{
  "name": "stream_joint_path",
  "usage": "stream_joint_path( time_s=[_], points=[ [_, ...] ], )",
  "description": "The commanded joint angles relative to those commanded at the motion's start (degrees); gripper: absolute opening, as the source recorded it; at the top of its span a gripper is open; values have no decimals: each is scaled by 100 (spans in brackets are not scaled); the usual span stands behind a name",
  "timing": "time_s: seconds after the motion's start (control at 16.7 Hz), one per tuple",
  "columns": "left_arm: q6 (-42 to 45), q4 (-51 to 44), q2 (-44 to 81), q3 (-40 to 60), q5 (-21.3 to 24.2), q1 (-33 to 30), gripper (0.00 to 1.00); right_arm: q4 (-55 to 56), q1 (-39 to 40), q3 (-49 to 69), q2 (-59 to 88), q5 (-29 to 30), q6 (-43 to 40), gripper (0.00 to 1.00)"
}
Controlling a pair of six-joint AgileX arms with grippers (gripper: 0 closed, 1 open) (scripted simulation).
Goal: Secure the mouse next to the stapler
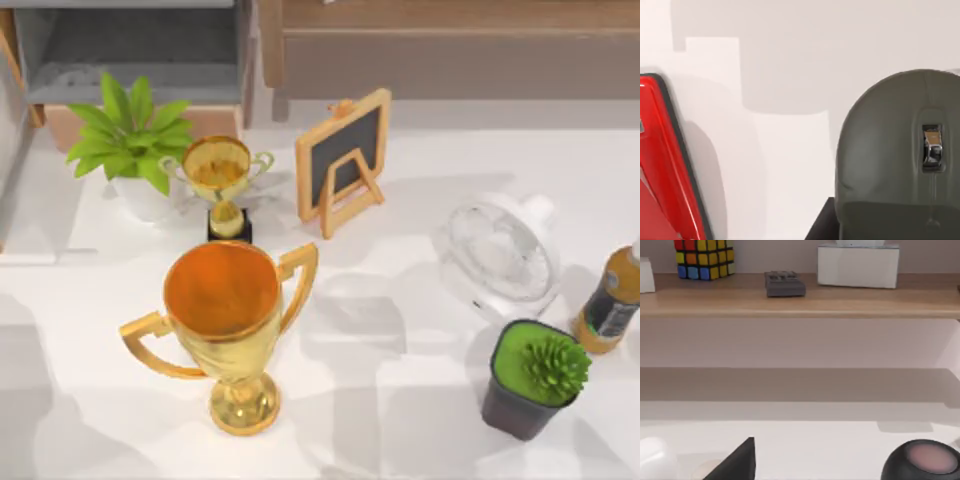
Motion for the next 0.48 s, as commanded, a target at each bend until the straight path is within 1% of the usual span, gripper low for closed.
stream_joint_path(
  time_s=[0.48],
  points=[
    [-17, 173, 90, -99, -10, 2, 0, 0, 0, 0, 0, 0, 0, 100]
  ],
)
